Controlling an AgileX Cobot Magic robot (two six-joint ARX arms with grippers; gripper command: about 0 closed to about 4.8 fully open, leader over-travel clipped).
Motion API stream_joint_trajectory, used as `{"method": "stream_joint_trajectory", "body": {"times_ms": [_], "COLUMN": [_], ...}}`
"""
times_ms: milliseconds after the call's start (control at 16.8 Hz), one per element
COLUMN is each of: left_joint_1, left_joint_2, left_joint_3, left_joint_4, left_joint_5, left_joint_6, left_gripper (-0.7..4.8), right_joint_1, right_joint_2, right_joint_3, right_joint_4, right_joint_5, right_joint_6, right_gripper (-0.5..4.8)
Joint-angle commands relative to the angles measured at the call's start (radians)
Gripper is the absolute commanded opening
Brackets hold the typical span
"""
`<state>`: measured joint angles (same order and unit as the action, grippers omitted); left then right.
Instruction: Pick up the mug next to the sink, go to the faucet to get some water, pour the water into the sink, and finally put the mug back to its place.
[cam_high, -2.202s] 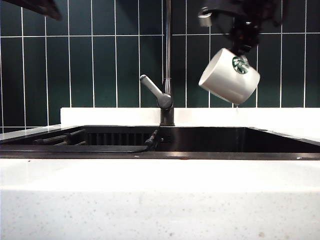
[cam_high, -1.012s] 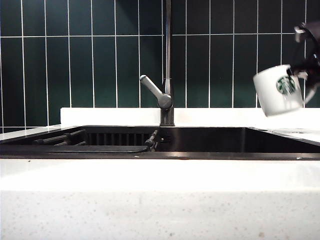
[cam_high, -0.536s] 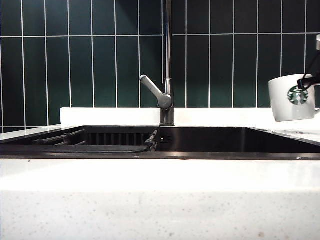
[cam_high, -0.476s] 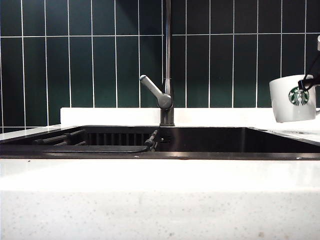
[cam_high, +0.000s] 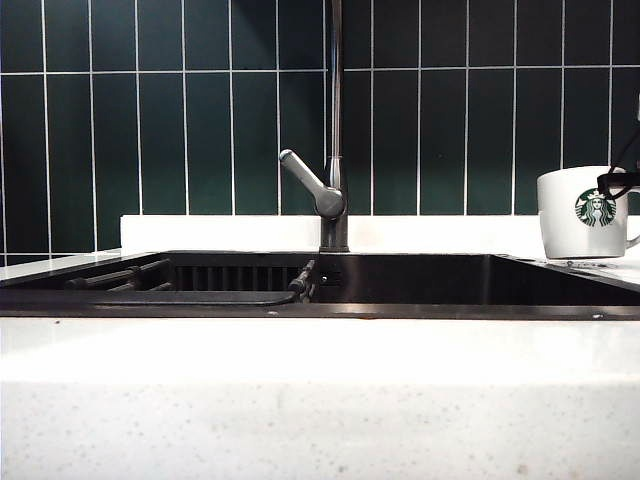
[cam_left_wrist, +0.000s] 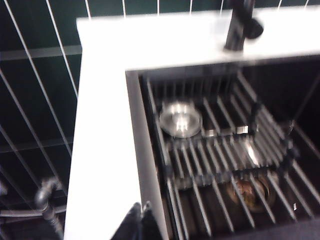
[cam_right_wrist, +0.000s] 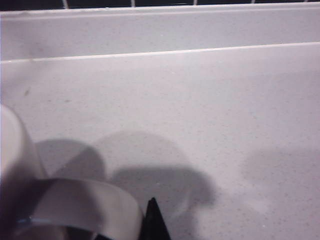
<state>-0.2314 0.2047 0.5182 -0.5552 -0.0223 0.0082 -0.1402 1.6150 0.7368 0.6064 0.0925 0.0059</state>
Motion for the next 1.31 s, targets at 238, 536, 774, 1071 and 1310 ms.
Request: {"method": "stream_joint_trajectory", "body": {"times_ms": [238, 536, 774, 1071, 1310], "left_joint_1": [0.000, 0.000, 0.000, 0.000, 0.000], "left_joint_2": [0.000, 0.000, 0.000, 0.000, 0.000], "left_joint_3": [-0.003, -0.003, -0.003, -0.003, -0.003], "left_joint_4": [0.018, 0.018, 0.018, 0.009, -0.008], "left_joint_5": [0.046, 0.108, 0.177, 0.272, 0.272], "left_joint_6": [0.006, 0.005, -0.008, -0.009, -0.009], "left_gripper": [-0.06, -0.05, -0.06, -0.06, -0.06], "right_joint_1": [0.001, 0.000, 0.001, 0.000, 0.000], "right_joint_2": [-0.013, -0.077, -0.164, -0.180, -0.166], "right_joint_3": [0.009, 0.008, 0.008, 0.008, 0.007], "right_joint_4": [-0.013, -0.146, -0.281, -0.333, -0.350], "right_joint_5": [-0.021, -0.020, -0.021, -0.016, 0.048], "right_joint_6": [0.020, 0.019, 0.020, 0.019, 0.019], "right_gripper": [0.58, 0.59, 0.59, 0.60, 3.67]}}
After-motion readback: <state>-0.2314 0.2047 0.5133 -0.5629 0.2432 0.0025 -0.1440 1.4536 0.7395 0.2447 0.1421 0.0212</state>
